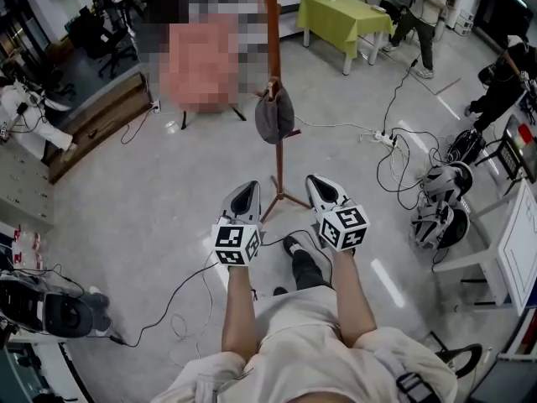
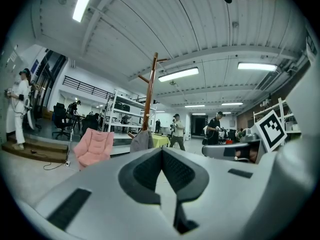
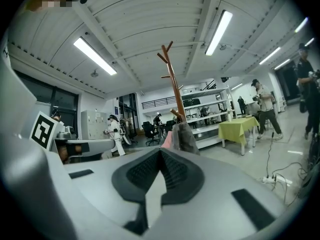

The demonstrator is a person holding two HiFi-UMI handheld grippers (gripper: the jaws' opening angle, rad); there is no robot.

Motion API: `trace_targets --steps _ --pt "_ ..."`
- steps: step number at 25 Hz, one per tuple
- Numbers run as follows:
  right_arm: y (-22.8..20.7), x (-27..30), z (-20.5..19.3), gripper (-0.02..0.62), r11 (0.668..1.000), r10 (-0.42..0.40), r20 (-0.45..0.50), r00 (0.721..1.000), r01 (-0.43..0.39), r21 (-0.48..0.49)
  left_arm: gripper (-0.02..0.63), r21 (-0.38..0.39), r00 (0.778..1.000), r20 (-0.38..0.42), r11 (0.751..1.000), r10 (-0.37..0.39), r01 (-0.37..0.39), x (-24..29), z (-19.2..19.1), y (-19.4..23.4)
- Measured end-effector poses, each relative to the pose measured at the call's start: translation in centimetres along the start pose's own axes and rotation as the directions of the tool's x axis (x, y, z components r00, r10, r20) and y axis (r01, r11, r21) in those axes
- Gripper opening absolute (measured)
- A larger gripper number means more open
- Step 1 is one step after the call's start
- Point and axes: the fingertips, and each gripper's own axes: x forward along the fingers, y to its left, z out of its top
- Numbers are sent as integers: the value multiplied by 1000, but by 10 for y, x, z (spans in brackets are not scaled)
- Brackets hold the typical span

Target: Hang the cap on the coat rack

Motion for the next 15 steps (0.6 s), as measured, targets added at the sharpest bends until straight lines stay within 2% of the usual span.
trace_targets --steps 15 --pt "2 0 6 3 1000 19 3 1000 -19 -21 6 5 1000 22 1000 16 -16 -2 8 2"
